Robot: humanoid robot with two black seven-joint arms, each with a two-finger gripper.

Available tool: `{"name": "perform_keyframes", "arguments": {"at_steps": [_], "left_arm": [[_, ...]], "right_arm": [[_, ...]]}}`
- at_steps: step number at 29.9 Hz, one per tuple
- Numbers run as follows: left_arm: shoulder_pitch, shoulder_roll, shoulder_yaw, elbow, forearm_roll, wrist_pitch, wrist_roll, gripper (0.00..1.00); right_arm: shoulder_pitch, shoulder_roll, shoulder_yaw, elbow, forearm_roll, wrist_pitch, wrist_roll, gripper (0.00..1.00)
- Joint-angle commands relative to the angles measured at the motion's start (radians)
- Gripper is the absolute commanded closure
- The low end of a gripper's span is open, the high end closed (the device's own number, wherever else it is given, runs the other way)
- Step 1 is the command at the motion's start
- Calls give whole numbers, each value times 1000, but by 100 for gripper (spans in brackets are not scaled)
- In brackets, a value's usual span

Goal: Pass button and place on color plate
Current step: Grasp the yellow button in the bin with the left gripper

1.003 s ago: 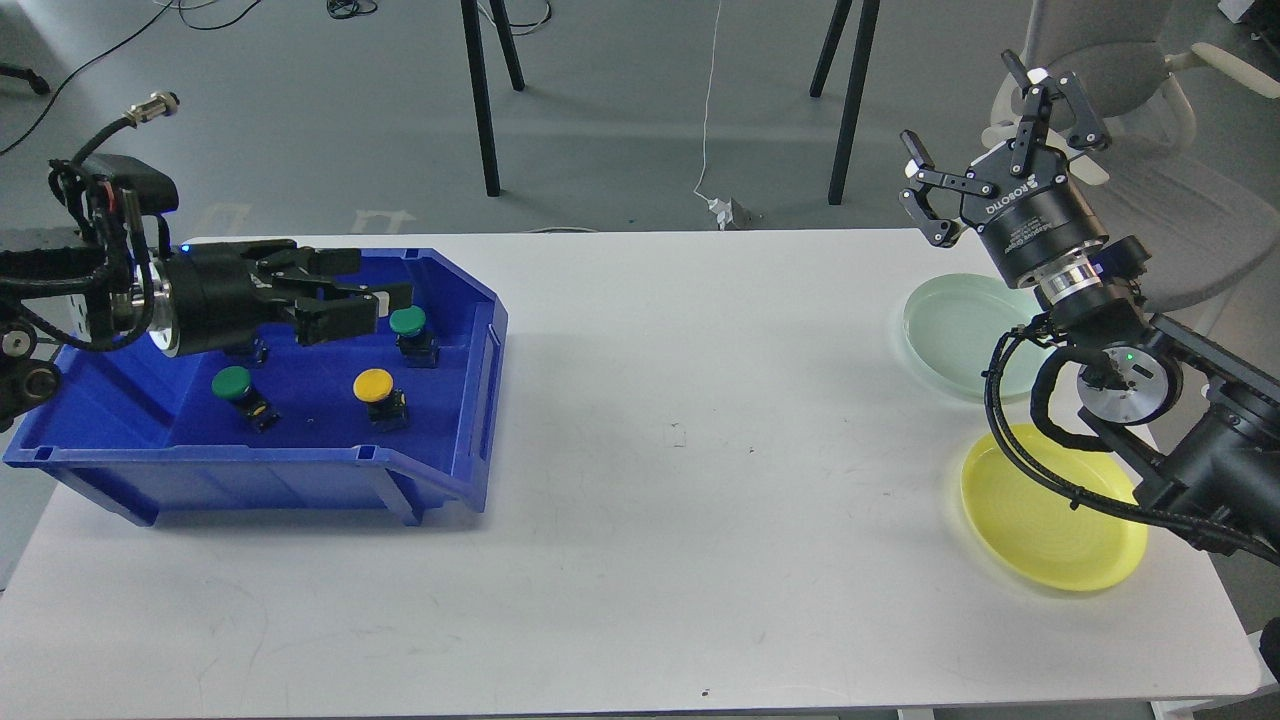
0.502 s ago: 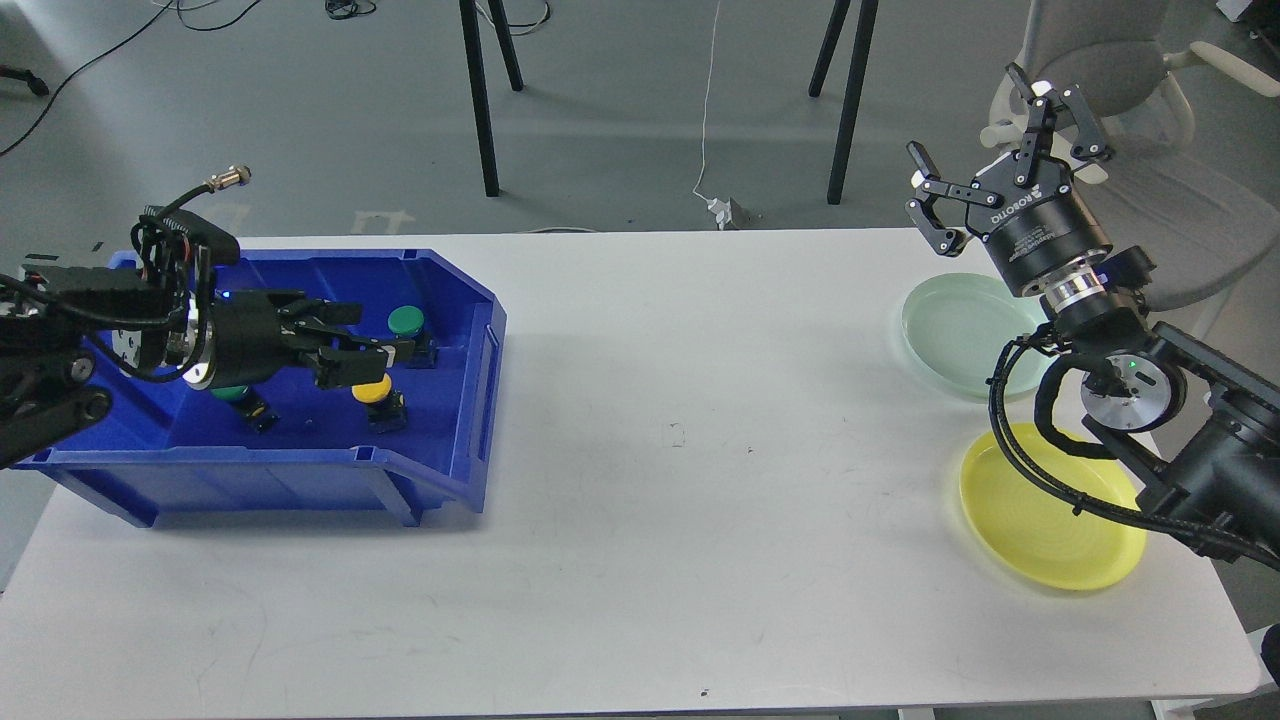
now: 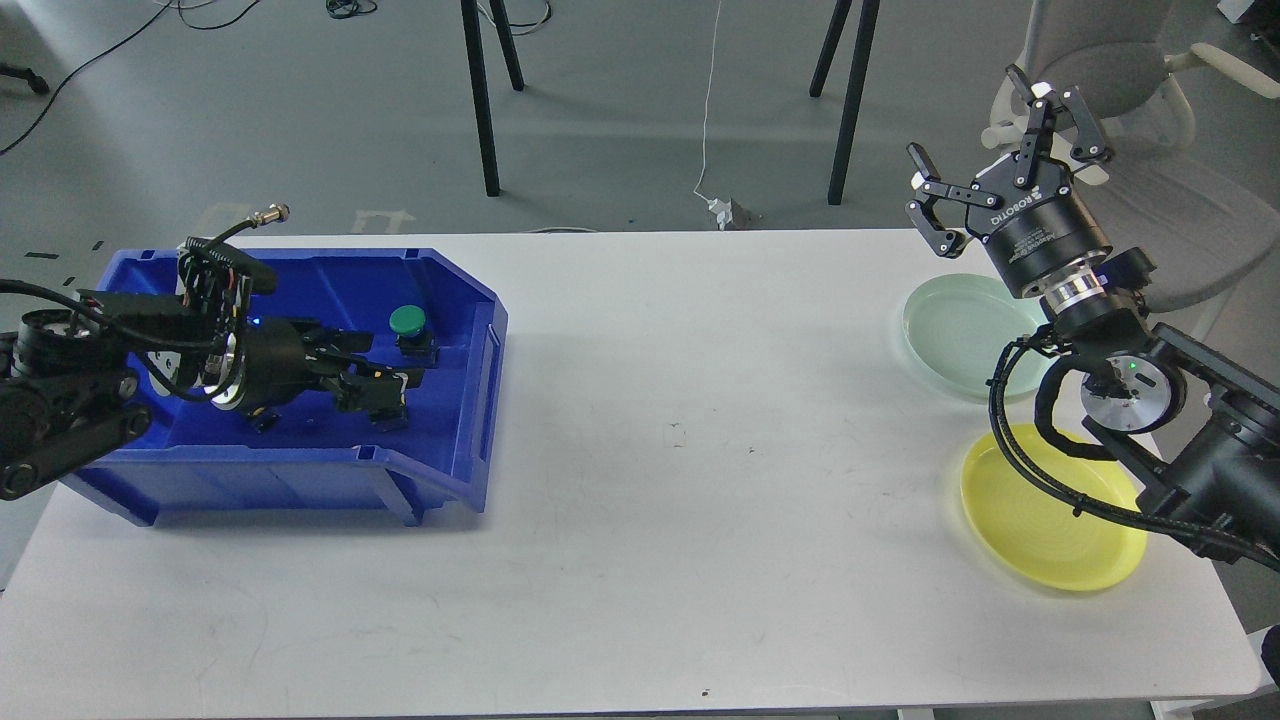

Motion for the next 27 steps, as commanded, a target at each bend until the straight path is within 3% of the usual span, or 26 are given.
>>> {"name": "perform_keyframes", "arguments": {"at_steps": [1, 27], "left_arm": [[9, -7, -2, 21, 0, 1, 0, 14], [27, -40, 0, 84, 2, 0, 0, 16]], "right_arm": [[-1, 0, 1, 2, 0, 0, 0, 1], [-12, 0, 3, 2, 0, 0, 0, 1]]}}
